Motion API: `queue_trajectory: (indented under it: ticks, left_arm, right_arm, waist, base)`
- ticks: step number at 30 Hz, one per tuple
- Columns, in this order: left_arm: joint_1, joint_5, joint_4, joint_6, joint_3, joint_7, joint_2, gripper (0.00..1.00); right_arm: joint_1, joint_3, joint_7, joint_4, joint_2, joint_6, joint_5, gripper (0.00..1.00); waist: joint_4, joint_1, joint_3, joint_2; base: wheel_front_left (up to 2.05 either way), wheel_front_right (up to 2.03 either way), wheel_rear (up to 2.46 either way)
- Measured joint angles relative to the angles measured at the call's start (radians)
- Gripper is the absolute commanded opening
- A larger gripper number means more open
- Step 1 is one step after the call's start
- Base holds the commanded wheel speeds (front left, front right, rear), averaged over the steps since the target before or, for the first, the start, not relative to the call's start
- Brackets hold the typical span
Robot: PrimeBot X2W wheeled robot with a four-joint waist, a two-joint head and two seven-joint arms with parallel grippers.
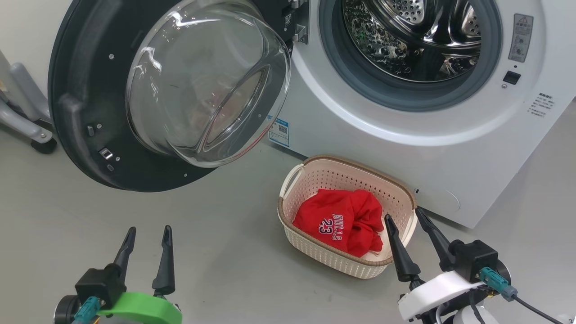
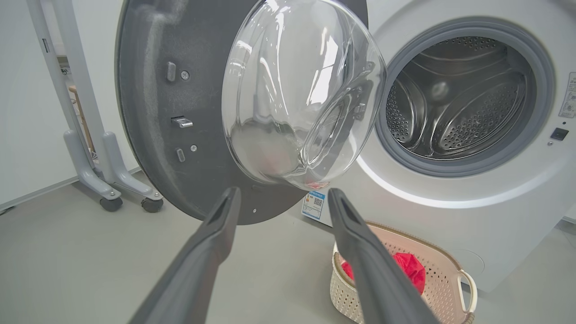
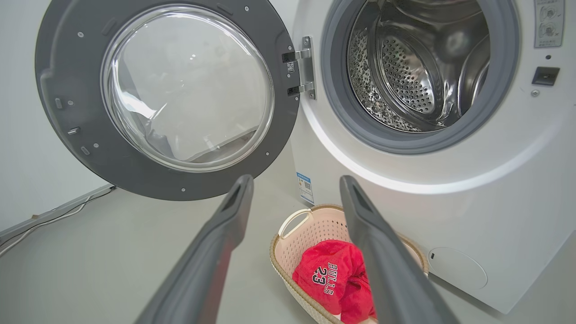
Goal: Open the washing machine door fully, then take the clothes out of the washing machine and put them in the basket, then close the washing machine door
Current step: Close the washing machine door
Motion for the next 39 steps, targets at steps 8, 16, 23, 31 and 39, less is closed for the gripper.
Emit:
queue_trajectory:
  ticks: [8, 16, 23, 31, 39]
  left_arm:
    - [0.004, 0.000, 0.000, 0.000, -0.001, 0.000, 0.000, 1.00]
    - [0.010, 0.000, 0.000, 0.000, -0.003, 0.000, 0.000, 1.00]
    - [0.010, 0.000, 0.000, 0.000, -0.003, 0.000, 0.000, 1.00]
    - [0.010, 0.000, 0.000, 0.000, -0.003, 0.000, 0.000, 1.00]
    - [0.011, 0.012, 0.003, 0.000, -0.011, 0.000, 0.001, 0.00]
  right_arm:
    - [0.000, -0.003, 0.000, 0.005, 0.000, 0.000, 0.016, 1.00]
    - [0.000, -0.006, 0.000, 0.005, 0.000, 0.000, 0.019, 1.00]
    - [0.000, -0.007, 0.000, 0.005, 0.000, 0.000, 0.021, 1.00]
    - [0.000, -0.010, 0.000, 0.005, 0.000, 0.000, 0.022, 1.00]
    - [0.000, -0.010, 0.000, 0.005, 0.000, 0.000, 0.022, 1.00]
  waist:
    - [-0.004, 0.0000, -0.009, 0.0000]
    - [-0.007, 0.0000, -0.013, 0.0000]
    - [-0.007, 0.0000, -0.015, 0.0000]
    - [-0.008, 0.0000, -0.015, 0.0000]
    - [-0.008, 0.0000, -0.009, 0.0000]
  base:
    - [0.00, 0.00, 0.00]
    - [0.00, 0.00, 0.00]
    - [0.00, 0.00, 0.00]
    - [0.00, 0.00, 0.00]
    - [0.00, 0.00, 0.00]
